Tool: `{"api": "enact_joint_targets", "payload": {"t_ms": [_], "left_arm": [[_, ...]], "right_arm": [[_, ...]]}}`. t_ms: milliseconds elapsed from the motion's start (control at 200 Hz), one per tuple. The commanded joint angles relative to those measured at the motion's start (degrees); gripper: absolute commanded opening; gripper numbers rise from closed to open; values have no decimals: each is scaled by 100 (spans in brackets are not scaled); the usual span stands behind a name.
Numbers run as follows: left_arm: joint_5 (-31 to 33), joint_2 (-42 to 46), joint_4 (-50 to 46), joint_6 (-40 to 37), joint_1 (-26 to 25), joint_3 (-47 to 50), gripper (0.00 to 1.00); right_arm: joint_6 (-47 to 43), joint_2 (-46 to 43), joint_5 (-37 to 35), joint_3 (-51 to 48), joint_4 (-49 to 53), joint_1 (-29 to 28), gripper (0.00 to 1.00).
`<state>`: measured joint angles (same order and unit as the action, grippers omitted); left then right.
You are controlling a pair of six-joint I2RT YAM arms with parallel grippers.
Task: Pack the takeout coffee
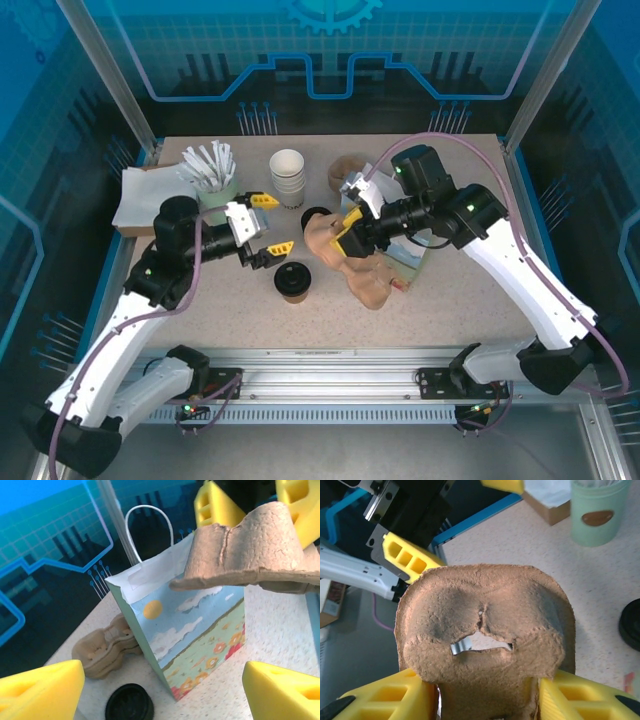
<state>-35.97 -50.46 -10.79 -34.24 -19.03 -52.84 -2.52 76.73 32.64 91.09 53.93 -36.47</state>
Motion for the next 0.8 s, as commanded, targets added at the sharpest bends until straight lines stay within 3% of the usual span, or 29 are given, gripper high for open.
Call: {"api": "enact_joint_targets", "payload": {"t_ms": [0, 380, 795], "left_arm": [[-535, -142, -367, -1523, -18, -344, 83], [-1103, -516, -880, -2497, -266, -499, 72], [-1237, -531, -300, -2669, -411, -87, 42]], "right_arm": [[24, 223, 526, 151, 370, 61, 47], [-75, 732, 1085, 260, 424, 77, 47], [-100, 936, 1332, 239, 434, 105, 46]]}}
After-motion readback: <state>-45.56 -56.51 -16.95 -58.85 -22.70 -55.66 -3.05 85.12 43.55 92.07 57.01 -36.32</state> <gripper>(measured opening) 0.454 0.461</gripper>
